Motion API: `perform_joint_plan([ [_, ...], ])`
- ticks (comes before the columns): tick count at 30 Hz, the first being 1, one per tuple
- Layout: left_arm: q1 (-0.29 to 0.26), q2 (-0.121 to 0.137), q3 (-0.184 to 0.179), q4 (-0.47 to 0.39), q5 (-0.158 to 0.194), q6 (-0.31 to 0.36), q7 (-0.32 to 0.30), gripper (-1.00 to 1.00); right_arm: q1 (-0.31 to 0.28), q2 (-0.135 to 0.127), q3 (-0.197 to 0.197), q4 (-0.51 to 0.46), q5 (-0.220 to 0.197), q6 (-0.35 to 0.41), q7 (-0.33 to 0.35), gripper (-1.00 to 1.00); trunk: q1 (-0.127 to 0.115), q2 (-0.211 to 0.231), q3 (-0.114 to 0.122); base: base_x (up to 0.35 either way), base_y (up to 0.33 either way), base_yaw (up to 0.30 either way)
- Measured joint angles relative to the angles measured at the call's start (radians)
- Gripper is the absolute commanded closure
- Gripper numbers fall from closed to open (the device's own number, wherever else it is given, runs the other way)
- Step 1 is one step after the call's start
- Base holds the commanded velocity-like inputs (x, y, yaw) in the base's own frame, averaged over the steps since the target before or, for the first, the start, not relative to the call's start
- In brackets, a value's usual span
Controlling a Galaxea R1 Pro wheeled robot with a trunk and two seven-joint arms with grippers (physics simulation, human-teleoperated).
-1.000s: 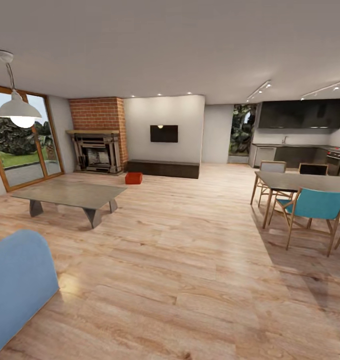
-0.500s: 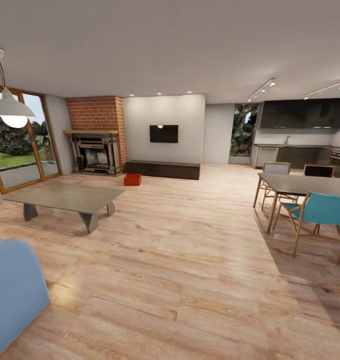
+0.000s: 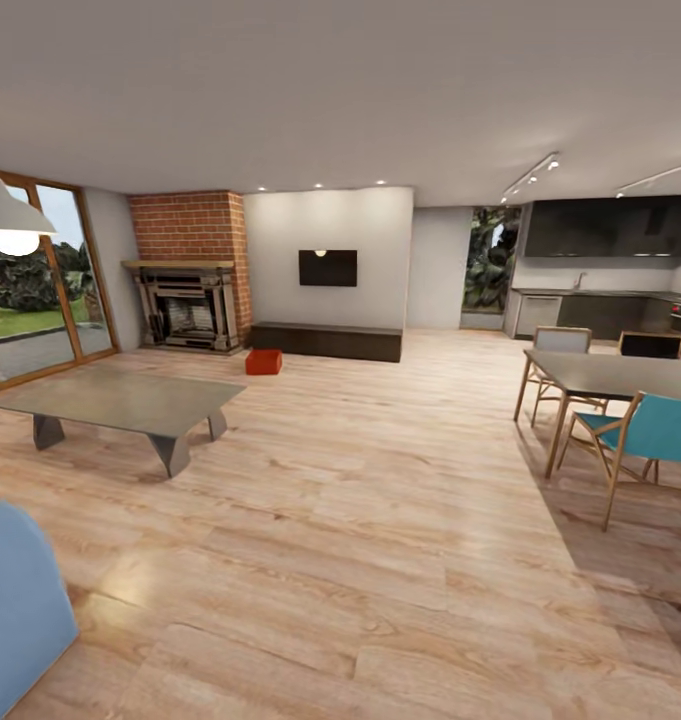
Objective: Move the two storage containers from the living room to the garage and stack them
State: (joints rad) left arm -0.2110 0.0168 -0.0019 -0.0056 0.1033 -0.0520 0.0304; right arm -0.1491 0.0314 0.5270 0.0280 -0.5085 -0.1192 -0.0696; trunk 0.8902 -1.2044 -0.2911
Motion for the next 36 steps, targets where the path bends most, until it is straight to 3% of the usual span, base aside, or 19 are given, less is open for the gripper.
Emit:
perform_joint_plan([
  [36, 0.000, 0.000, 0.000, 0.000, -0.001, -0.002, 0.000, -1.00, 0.000, 0.000, 0.000, 0.000, 0.001, 0.000, 0.000, -1.00, 0.000, 0.000, -0.004, 0.316, 0.000, 0.000],
])
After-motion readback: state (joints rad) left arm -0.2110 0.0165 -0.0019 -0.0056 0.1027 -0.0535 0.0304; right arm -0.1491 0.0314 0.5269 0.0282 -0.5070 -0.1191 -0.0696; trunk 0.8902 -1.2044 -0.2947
